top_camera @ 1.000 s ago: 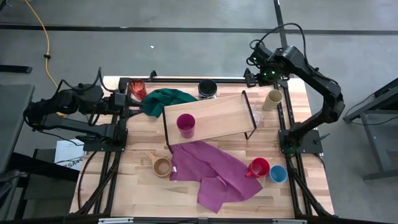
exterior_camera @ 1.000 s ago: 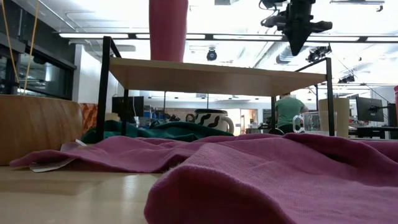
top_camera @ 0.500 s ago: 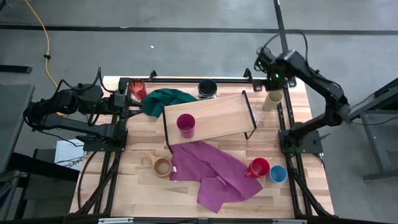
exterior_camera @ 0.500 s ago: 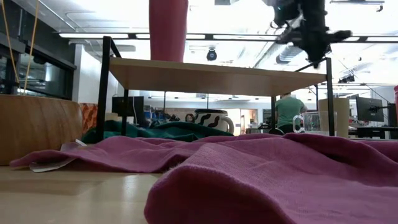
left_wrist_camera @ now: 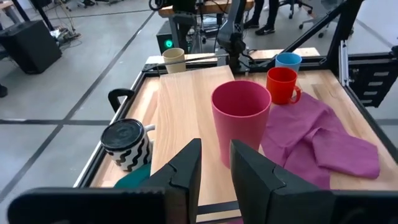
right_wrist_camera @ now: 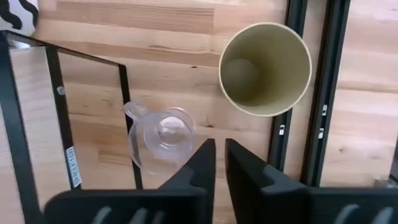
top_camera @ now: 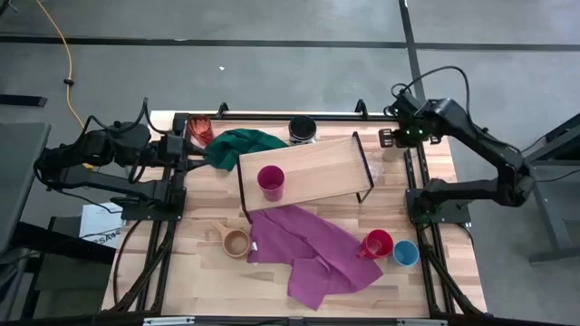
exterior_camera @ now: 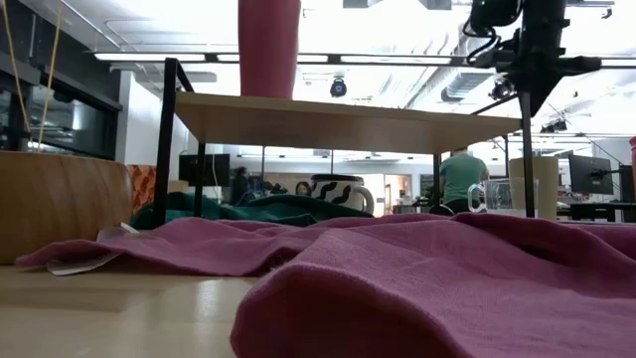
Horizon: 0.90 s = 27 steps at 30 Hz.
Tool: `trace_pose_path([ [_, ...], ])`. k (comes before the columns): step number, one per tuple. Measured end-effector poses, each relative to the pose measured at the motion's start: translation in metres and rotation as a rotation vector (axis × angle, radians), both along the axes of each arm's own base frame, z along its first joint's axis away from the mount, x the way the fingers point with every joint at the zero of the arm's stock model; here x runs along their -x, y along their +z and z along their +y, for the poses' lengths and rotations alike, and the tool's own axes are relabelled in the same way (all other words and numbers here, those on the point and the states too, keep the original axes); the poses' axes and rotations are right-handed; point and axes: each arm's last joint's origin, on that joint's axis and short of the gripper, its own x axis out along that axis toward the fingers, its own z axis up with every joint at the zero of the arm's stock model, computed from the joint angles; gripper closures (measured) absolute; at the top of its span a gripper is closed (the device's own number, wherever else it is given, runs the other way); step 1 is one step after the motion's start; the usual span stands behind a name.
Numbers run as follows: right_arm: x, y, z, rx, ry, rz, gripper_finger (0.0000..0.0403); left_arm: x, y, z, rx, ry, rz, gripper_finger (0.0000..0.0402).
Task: Stack small to large cups/mugs on shelf
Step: Put the white cup on the shelf
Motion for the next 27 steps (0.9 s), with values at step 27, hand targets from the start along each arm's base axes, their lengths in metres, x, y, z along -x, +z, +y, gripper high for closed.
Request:
trace_pose_path([
  [27,-0.02,-0.042,-0.056,-0.113,-0.038,0.156,0.032,-0.003,-0.001,0.0,0.023,0.004,0.008,0.0328],
])
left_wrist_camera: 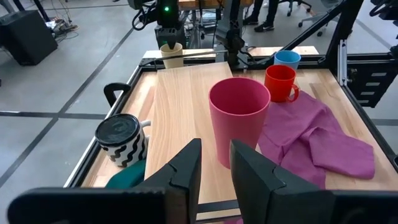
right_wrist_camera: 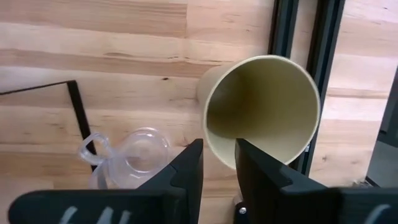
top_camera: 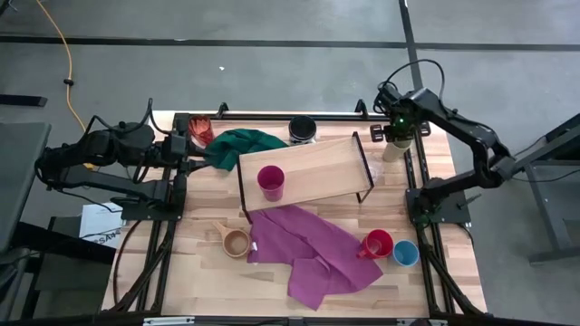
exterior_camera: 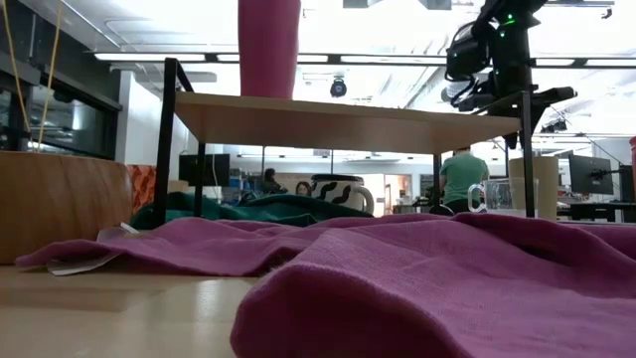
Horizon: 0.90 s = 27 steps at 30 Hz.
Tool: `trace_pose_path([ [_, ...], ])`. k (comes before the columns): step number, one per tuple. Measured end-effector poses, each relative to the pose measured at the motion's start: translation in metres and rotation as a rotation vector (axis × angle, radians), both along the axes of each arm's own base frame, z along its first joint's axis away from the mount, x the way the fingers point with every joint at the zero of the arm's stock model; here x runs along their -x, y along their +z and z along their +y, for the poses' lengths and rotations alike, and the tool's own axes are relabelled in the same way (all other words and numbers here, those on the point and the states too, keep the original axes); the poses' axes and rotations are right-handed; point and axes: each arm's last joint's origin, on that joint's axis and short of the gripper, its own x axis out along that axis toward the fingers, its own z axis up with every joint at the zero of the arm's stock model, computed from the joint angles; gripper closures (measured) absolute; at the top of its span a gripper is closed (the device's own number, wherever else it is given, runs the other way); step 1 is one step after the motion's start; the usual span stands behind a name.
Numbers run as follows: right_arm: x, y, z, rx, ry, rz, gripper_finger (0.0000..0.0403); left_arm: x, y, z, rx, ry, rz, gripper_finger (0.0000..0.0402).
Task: Stack small to large cups/mugs on shelf
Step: Put the white cup on the shelf
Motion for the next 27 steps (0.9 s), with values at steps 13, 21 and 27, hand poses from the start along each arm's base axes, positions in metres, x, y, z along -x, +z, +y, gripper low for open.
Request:
trace_pose_path([
  [13,-0.002,-0.0013,-0.0051,0.02,0.008,-0.023,0.032,0.0,0.0,0.0,-0.003,-0.002,0.001,0.0328],
  [21,0.0023,-0.0013,-0.0102,0.025,-0.021,-0.041,0.032,0.0,0.0,0.0,-0.003,-0.001,0.001,0.0328],
  [27,0.0023,-0.0013,-0.0104,0.016,-0.012,-0.053,0.032,0.0,0.0,0.0,-0.002,-0.002,0.001,0.0328],
])
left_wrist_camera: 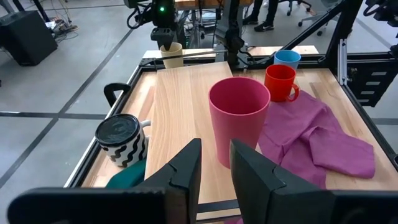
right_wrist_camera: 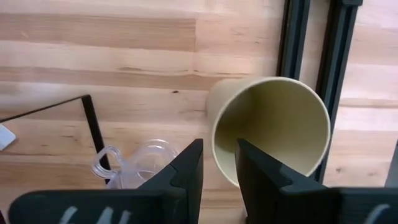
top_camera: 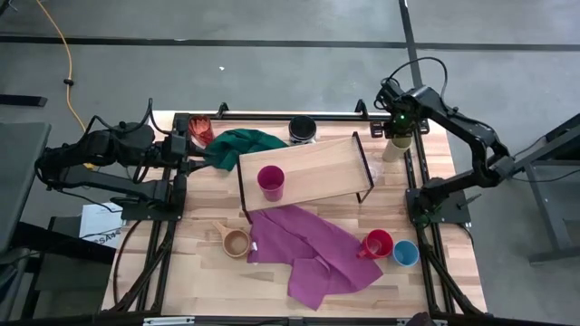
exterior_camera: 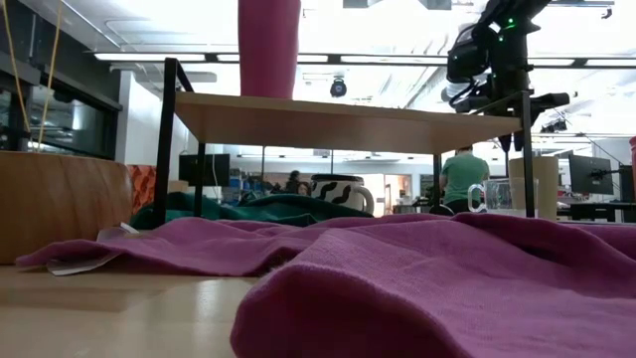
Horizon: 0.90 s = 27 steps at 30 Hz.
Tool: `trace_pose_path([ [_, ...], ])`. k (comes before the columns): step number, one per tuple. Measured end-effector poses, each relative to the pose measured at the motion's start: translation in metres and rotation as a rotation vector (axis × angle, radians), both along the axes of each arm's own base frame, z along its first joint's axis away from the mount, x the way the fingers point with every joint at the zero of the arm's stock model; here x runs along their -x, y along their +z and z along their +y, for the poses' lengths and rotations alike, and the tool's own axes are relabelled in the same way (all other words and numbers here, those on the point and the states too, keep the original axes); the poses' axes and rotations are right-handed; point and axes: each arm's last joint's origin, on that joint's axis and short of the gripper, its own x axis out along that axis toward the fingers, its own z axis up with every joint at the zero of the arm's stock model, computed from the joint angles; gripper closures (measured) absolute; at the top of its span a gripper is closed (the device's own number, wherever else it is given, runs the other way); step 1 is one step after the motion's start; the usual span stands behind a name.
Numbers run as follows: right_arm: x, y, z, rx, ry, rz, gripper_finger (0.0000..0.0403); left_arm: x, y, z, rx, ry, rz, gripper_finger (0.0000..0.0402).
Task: Stack small to large cups/mugs on shelf
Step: Put the white cup on the shelf
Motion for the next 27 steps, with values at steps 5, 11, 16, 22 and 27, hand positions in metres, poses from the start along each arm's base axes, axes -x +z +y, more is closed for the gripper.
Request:
trace_pose_path([
  [5,-0.0013,-0.0011,0.0002,-0.01,0.005,-0.002,0.032,0.0,0.0,0.0,0.0,0.0,0.0,0.0328],
  [11,0.0002,-0.0011,-0.003,-0.002,-0.009,-0.018,0.032,0.0001,0.0,0.0,0.0,0.0,0.0,0.0328],
  [16,0.0003,-0.001,-0.0035,0.002,-0.01,-0.017,0.032,0.0,0.0,0.0,0.0,0.0,0.0,0.0328],
  [22,-0.0005,-0.001,-0.0031,0.007,0.0,-0.013,0.032,0.0001,0.0,0.0,0.0,0.0,0.0,0.0328],
  [27,0.0022,-0.0014,-0.0026,-0.012,-0.007,0.002,0.032,0.0,0.0,0.0,0.0,0.0,0.0,0.0328],
])
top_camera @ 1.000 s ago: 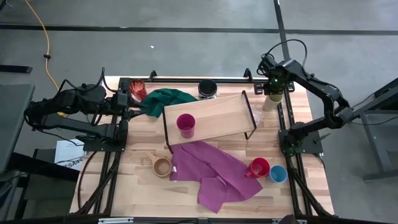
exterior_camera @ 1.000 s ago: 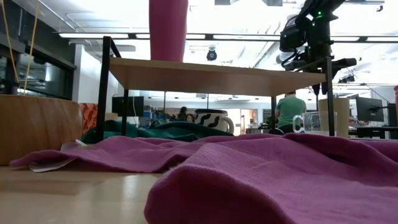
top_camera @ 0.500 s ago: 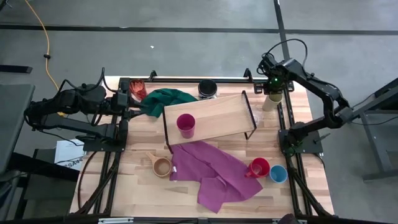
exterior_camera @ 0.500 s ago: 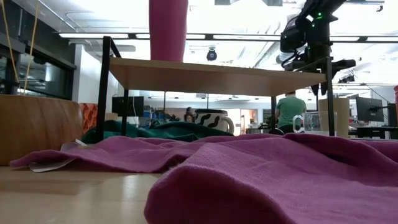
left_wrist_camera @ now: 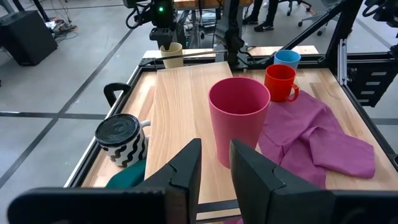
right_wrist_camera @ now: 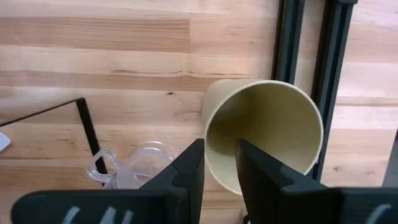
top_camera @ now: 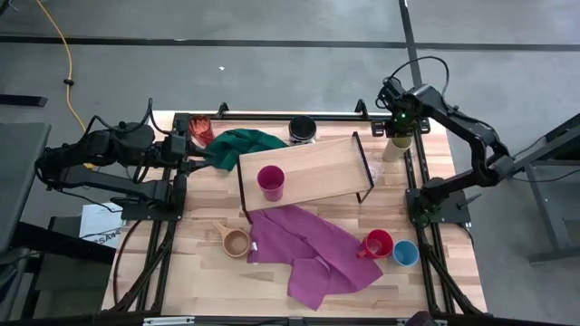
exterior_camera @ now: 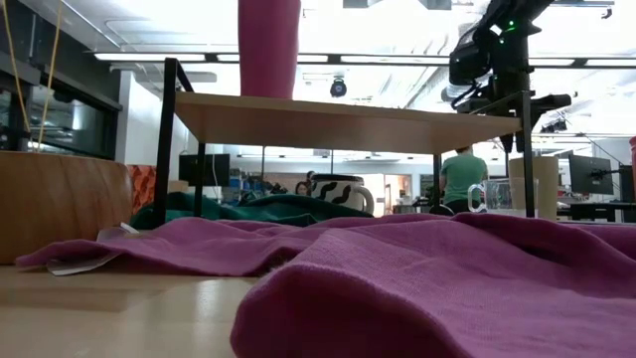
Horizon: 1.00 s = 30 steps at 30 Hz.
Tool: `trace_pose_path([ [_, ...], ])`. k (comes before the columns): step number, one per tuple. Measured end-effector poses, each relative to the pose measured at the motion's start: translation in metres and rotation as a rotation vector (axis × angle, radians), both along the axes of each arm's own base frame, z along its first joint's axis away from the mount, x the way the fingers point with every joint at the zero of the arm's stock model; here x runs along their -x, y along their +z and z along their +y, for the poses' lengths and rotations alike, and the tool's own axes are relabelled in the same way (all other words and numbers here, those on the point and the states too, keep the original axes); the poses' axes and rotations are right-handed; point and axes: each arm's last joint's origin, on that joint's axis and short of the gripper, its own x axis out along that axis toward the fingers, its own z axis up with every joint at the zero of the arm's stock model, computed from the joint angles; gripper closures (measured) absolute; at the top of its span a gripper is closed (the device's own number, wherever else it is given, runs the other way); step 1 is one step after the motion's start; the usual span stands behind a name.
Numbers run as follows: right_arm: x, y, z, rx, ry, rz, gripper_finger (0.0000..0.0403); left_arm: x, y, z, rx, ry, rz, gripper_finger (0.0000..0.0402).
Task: Stack small to large cups/mugs on shelf
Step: Put the white cup on the shelf
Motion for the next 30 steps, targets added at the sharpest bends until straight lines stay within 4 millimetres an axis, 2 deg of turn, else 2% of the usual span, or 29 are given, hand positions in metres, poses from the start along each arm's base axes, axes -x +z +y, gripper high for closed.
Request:
trace_pose_path([
  [30,-0.011,-0.021,-0.013,-0.074,0.017,0.04,0.032,0.0,-0.001,0.0,0.001,0.0,0.007,0.0328],
])
